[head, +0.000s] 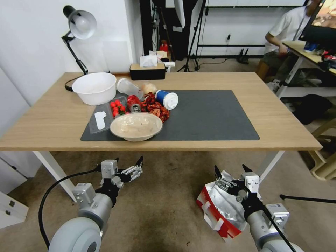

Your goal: Pick up the food delivery bag from the floor and place it on the table.

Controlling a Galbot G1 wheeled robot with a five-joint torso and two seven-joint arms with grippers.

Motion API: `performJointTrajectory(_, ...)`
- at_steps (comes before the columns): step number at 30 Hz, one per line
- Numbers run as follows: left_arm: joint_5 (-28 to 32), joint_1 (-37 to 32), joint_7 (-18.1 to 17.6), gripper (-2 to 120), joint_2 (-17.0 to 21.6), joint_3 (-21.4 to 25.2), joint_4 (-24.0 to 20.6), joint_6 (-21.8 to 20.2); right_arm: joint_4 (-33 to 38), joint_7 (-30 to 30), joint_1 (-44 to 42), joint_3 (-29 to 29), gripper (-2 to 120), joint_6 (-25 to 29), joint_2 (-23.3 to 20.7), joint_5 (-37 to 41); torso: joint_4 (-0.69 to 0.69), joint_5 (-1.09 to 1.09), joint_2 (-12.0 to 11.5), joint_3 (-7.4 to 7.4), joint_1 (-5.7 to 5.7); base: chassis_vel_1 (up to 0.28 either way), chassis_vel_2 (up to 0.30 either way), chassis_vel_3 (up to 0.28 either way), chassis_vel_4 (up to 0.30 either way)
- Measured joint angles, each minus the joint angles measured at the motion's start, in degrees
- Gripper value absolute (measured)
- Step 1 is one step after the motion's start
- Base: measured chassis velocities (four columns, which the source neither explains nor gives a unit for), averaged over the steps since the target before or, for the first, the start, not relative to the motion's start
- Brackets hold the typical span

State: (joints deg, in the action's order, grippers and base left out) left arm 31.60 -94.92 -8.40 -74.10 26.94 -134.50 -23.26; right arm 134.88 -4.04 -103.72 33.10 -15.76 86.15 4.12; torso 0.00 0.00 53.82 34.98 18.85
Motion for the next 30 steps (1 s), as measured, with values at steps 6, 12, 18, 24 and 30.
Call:
performJointTrajectory(6,-0.2,-0.2,0.3,100,0.0,0.0,-0.1,0.0,0.1,0.0,-0.2,0.0,100,0.1,0.1,0.0,0.00,0.00,-1.9,-1.11,-0.82,0.000,0.000,0.000,0.000)
performJointTrajectory(12,-0.3,-0.3,0.3,100,0.0,0.1,-0.1,0.0,0.2,-0.1,-0.4,0.0,100,0.2,0.1,0.0,0.00,0.00,-3.2,-1.88,-1.35,0.000,0.000,0.000,0.000)
performJointTrajectory(18,-0.3,-0.4,0.4,100,0.0,0.2,-0.4,0.0,0.3,-0.1,-0.5,0.0,100,0.1,0.1,0.0,0.00,0.00,-5.0,-2.89,-2.09,0.000,0.000,0.000,0.000)
performJointTrajectory(24,-0.5,-0.6,0.5,100,-0.1,0.3,-0.5,0.0,0.5,-0.2,-0.5,0.0,100,0.0,0.1,-0.1,0.00,0.00,-6.3,-3.63,-2.66,0.000,0.000,0.000,0.000)
performJointTrajectory(30,-0.6,-0.7,0.5,100,-0.1,0.3,-0.6,0.0,0.5,-0.3,-0.6,0.0,100,0.0,0.0,-0.1,0.00,0.00,-8.1,-4.69,-3.42,0.000,0.000,0.000,0.000)
